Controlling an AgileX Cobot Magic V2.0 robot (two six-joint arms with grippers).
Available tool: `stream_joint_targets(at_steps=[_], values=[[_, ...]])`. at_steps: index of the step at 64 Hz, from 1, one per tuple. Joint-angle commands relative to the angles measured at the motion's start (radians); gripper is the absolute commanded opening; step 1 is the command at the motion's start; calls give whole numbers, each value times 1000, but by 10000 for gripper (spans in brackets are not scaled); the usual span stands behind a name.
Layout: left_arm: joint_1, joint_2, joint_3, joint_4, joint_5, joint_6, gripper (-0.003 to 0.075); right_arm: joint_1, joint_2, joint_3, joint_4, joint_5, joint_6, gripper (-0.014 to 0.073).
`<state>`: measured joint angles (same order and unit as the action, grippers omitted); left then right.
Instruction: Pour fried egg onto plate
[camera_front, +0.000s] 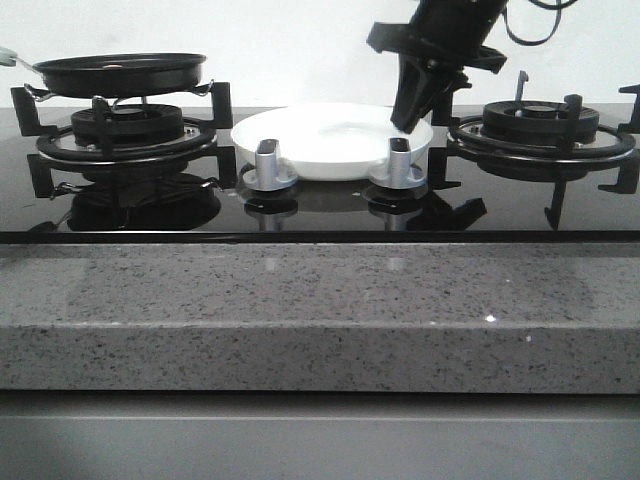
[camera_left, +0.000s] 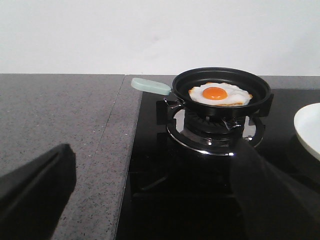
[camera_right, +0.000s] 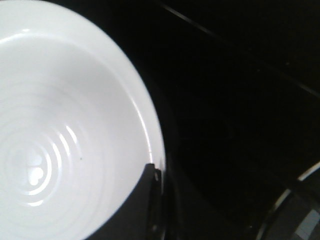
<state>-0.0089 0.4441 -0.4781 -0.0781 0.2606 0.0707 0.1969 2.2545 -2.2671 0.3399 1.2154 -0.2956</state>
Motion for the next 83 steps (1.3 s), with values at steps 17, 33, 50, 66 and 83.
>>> stream_joint_targets(at_steps=[17, 33, 50, 66, 83], values=[[2, 12, -38, -1, -85, -10, 618, -5, -157, -93, 17, 119, 106, -58], [2, 12, -38, -1, -85, -10, 618, -5, -207, -82, 47, 121, 125, -58], [2, 12, -38, -1, -85, -10, 618, 9, -344, 141, 86, 86, 64, -58], [2, 12, -38, -1, -85, -10, 618, 22, -531, 543, 115, -134, 11, -58], [2, 12, -38, -1, -85, -10, 618, 22, -610, 735, 157, -222, -19, -58]])
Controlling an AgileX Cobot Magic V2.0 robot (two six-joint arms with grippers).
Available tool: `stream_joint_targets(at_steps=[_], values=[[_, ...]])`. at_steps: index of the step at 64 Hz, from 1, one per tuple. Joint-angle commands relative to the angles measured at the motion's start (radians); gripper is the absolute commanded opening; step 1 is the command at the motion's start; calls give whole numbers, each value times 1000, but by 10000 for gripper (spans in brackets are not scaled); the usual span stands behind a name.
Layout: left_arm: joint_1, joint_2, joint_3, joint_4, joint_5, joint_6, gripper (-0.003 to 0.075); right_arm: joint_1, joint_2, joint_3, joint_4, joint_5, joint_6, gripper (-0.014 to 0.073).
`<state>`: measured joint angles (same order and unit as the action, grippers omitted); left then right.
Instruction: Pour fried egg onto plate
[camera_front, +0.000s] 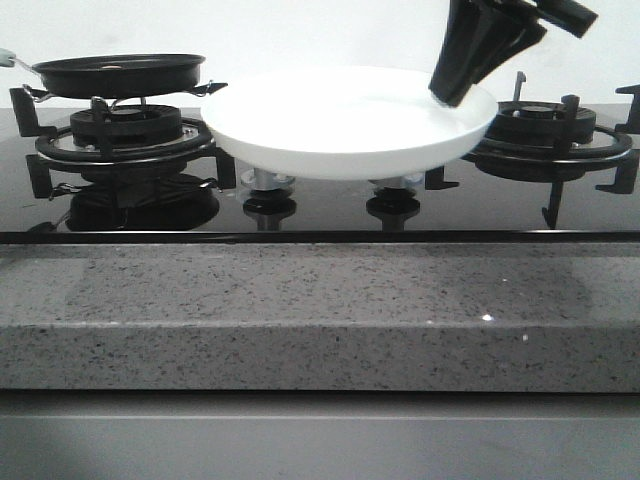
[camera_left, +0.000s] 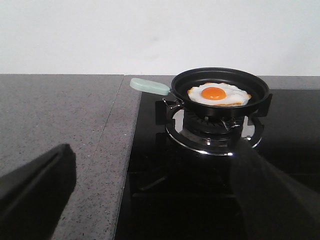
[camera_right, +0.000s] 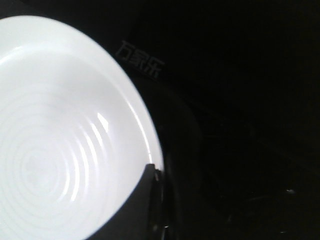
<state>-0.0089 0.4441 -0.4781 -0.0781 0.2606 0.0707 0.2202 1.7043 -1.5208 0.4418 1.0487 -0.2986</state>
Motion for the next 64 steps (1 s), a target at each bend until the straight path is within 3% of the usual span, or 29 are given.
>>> stream_joint_targets(at_steps=[1, 17, 31, 40, 64], values=[[2, 12, -38, -1, -85, -10, 618, -1, -60, -11, 56, -57, -16, -58], [2, 12, -40, -39, -85, -10, 618, -1, -60, -11, 81, -61, -16, -58], [2, 63, -121, -437, -8, -10, 618, -1, -60, -11, 81, -61, -16, -58], [2, 195, -222, -588, 32, -10, 618, -1, -60, -11, 81, -61, -16, -58], [20, 633, -551, -714, 291, 2, 618, -1, -60, -11, 81, -61, -16, -58]])
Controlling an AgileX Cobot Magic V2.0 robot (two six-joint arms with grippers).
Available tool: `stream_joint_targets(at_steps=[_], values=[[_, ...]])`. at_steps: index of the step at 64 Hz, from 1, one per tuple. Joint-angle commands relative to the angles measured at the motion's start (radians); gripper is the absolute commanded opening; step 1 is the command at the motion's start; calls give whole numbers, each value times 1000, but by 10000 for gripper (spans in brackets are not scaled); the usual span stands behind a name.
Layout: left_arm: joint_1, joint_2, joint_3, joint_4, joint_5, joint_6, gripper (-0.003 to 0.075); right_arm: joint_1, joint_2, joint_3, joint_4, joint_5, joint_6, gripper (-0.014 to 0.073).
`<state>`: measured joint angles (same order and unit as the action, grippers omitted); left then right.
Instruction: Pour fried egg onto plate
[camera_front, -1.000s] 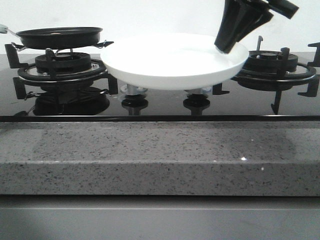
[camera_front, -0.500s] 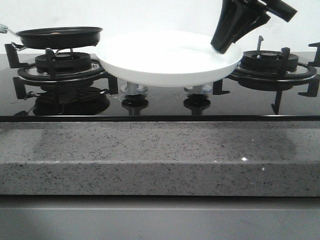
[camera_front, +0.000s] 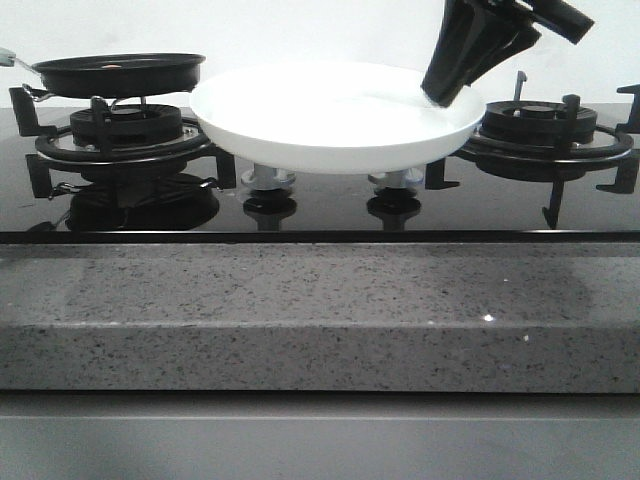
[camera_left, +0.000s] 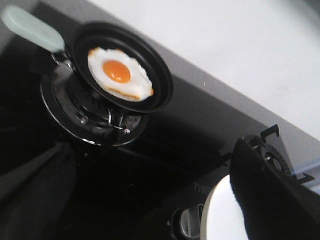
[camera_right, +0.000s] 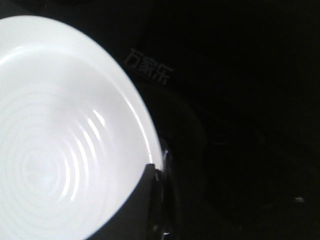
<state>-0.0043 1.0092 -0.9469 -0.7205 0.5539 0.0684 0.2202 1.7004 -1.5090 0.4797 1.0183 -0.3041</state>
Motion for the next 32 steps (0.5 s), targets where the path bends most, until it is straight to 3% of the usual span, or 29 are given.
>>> stream_joint_targets(at_steps=[1, 17, 32], values=[[22, 83, -90, -82, 8, 8, 618, -1, -56, -23, 43, -30, -11, -58], [240, 341, -186, -438, 279, 243, 618, -1, -56, -23, 43, -30, -11, -58], [313, 490, -267, -495, 308, 318, 618, -1, -56, -23, 43, -30, -11, -58]])
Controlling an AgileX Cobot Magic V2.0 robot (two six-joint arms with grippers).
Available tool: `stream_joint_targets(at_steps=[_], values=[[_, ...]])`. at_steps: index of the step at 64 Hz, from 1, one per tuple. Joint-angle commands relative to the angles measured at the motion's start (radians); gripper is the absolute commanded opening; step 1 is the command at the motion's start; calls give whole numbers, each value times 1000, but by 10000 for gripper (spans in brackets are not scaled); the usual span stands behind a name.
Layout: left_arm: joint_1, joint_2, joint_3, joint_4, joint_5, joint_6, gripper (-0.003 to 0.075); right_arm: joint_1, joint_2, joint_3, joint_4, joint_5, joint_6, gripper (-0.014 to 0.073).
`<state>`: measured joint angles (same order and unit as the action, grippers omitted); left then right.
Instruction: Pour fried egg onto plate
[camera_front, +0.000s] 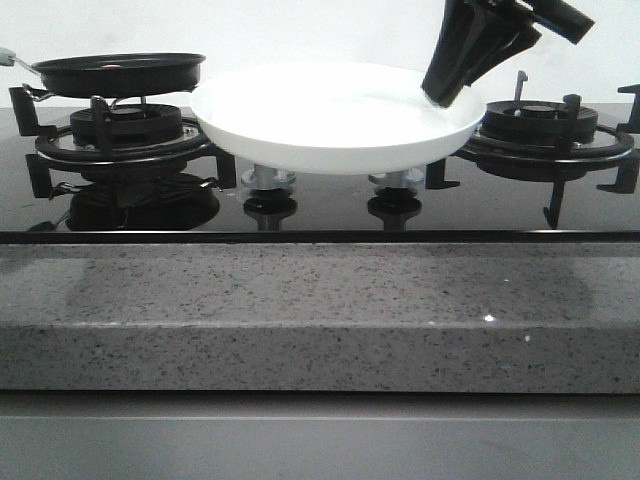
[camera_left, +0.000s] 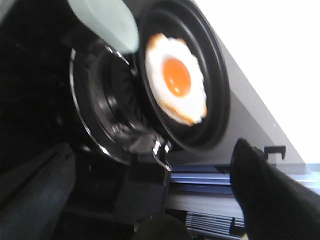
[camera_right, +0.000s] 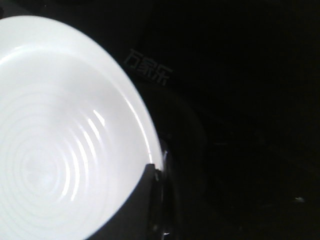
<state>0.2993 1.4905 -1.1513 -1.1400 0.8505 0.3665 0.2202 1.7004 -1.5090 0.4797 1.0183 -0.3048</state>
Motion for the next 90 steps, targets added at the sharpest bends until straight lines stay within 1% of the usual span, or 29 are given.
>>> stream_joint_targets(at_steps=[1, 14, 22, 29, 57, 82, 86, 90], values=[[9, 17, -69, -75, 12, 20, 618, -1, -56, -23, 43, -30, -10, -58], [9, 125, -179, -75, 15, 20, 618, -1, -56, -23, 43, -30, -10, -58], [9, 177, -221, -75, 16, 18, 618, -1, -56, -23, 43, -30, -10, -58], [11, 194, -229, -75, 9, 18, 618, -1, -56, -23, 43, -30, -10, -58], [11, 212, -236, -92, -93, 18, 618, -1, -56, -23, 43, -30, -10, -58], [9, 227, -245, -116, -95, 18, 617, -1, -56, -23, 43, -30, -10, -58], [9, 227, -245, -116, -95, 18, 598, -1, -56, -23, 43, -30, -10, -58], [9, 227, -245, -116, -95, 18, 554, -1, -56, -23, 43, -30, -10, -58]])
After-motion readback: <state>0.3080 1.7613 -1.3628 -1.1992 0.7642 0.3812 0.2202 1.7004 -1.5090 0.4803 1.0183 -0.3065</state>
